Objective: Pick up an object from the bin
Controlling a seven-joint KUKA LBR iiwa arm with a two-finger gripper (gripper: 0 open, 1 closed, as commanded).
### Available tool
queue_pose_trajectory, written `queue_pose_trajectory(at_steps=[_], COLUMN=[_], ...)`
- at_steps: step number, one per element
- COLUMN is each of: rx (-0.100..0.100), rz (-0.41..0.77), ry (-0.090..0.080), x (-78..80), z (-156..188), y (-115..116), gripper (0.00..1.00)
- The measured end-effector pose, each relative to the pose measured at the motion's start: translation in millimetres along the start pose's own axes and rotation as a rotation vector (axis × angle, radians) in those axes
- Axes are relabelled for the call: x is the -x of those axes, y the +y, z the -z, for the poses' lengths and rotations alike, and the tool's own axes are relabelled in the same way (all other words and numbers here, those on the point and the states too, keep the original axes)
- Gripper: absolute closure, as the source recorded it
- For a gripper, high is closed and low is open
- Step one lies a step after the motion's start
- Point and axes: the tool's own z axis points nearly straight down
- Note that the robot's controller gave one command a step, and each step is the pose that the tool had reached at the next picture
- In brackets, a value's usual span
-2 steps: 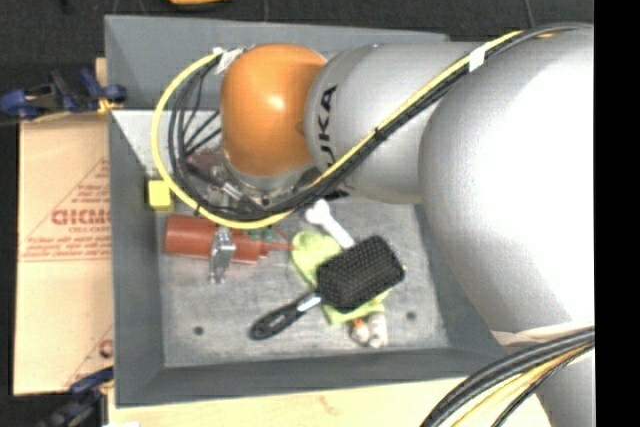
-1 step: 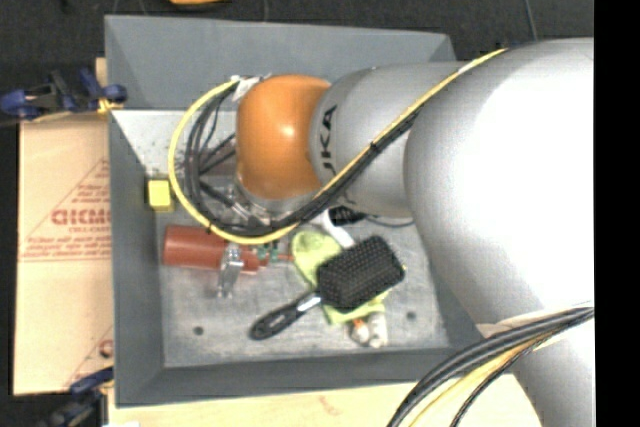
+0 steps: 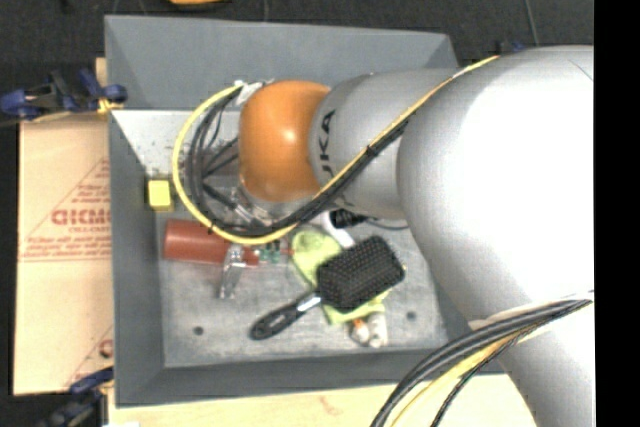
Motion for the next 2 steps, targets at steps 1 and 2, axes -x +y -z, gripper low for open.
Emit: queue_pose_trajectory(at_steps=[1,2], rx=[0.003,-0.001], rz=[-0.086,-0.012], ry=[-0.004,-0.001], x=[-8.8,-1.0], z=[1.4,1.3], y=[1.2,0.0], gripper=[0.0,0.0])
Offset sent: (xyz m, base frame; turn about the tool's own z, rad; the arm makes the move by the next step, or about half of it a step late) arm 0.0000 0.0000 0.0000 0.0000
